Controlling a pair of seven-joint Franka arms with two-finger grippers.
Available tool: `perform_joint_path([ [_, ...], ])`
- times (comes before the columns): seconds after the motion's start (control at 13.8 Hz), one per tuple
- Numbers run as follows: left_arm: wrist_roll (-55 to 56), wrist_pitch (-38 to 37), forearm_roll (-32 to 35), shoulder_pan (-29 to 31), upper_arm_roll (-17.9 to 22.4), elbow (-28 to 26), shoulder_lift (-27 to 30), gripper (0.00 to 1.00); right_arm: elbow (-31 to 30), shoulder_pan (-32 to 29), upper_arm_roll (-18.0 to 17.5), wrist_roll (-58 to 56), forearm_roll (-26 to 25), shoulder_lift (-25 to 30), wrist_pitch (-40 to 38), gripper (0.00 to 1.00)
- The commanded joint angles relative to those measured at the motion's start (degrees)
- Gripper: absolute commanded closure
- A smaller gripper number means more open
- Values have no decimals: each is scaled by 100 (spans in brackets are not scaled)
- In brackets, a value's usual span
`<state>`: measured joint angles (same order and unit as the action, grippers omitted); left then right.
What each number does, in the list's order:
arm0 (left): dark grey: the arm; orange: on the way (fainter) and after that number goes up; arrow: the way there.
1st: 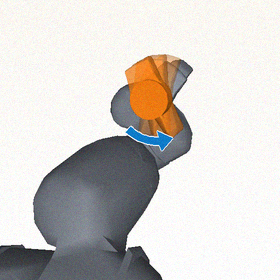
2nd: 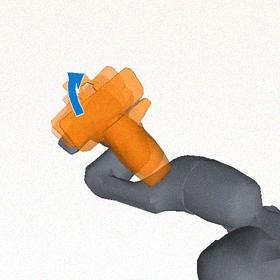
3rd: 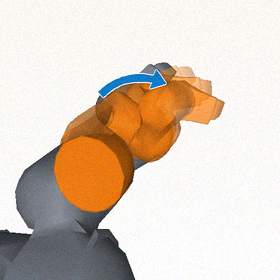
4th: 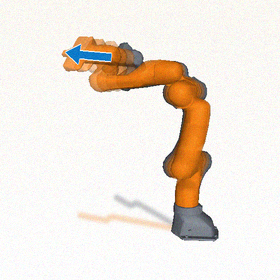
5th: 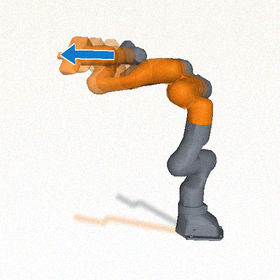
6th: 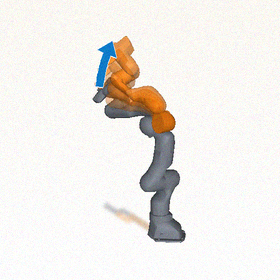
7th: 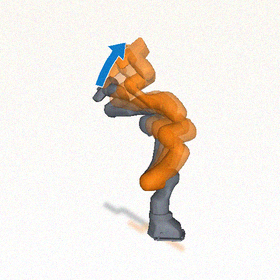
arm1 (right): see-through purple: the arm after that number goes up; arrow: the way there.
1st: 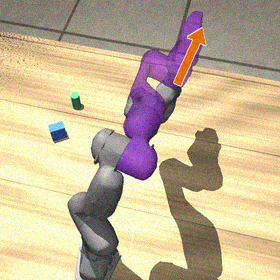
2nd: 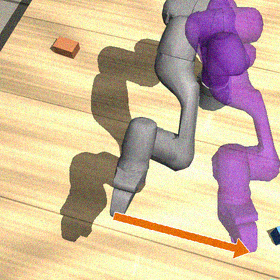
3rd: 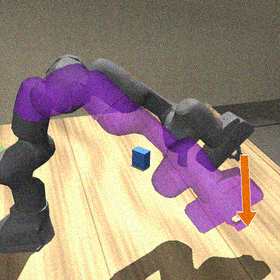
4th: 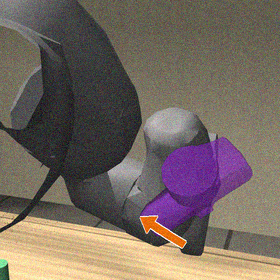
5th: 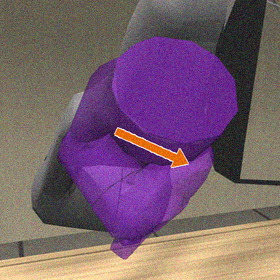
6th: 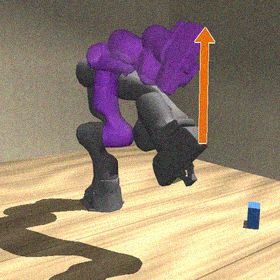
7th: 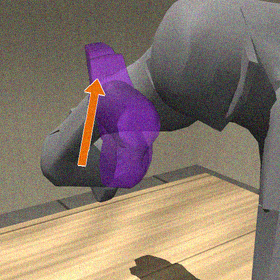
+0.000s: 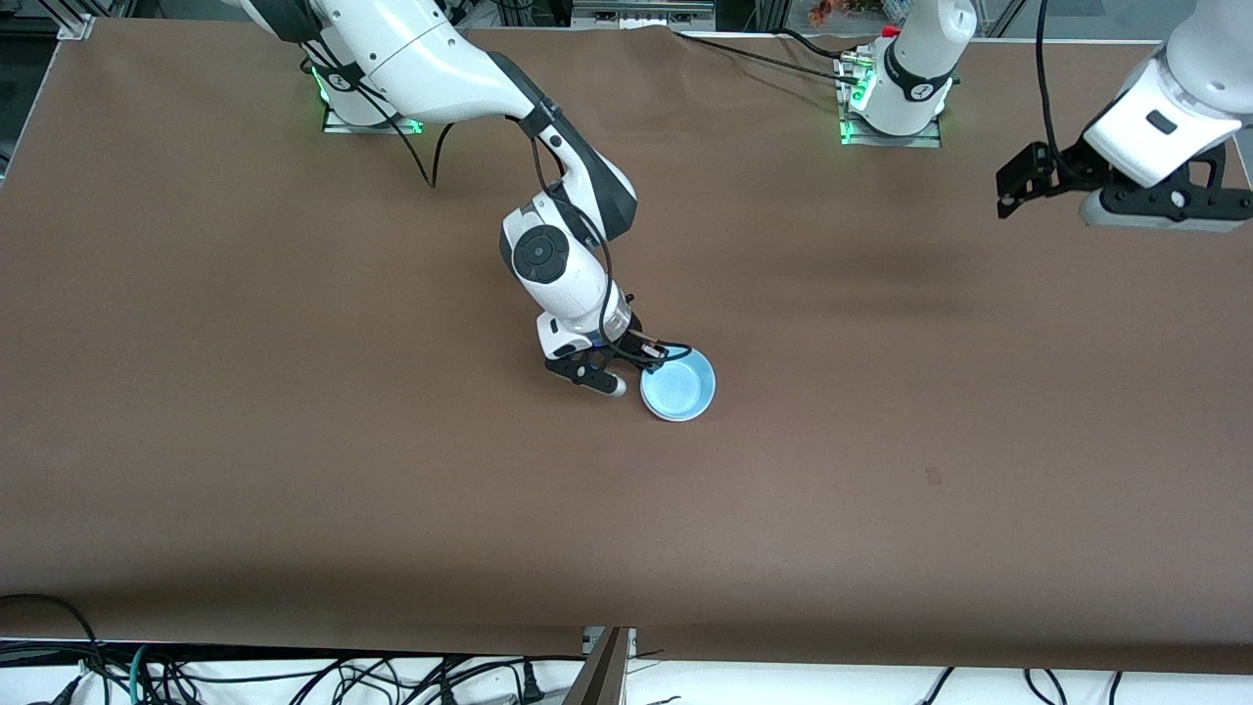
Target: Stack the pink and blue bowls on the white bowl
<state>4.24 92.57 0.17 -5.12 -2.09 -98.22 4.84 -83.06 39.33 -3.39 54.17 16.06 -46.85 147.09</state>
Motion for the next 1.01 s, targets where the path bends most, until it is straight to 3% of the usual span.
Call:
perform_joint_path([
  [0.0,-187,200,-61,-15,86,224,-115,0,194,66,57,111,-112,-97,21,0],
  [0.29,-152,148,-35,-33,-10,146,-45,0,273,-22,84,41,-138,-9,-145,0],
  [0.65,-143,-221,-8,-42,-230,22,-45,0,273,-206,601,-1018,-541,560,-1540,0],
  [0.94,-116,-265,-26,-7,-213,-39,-27,0,264,-294,1523,-3021,-578,1220,-3245,0],
])
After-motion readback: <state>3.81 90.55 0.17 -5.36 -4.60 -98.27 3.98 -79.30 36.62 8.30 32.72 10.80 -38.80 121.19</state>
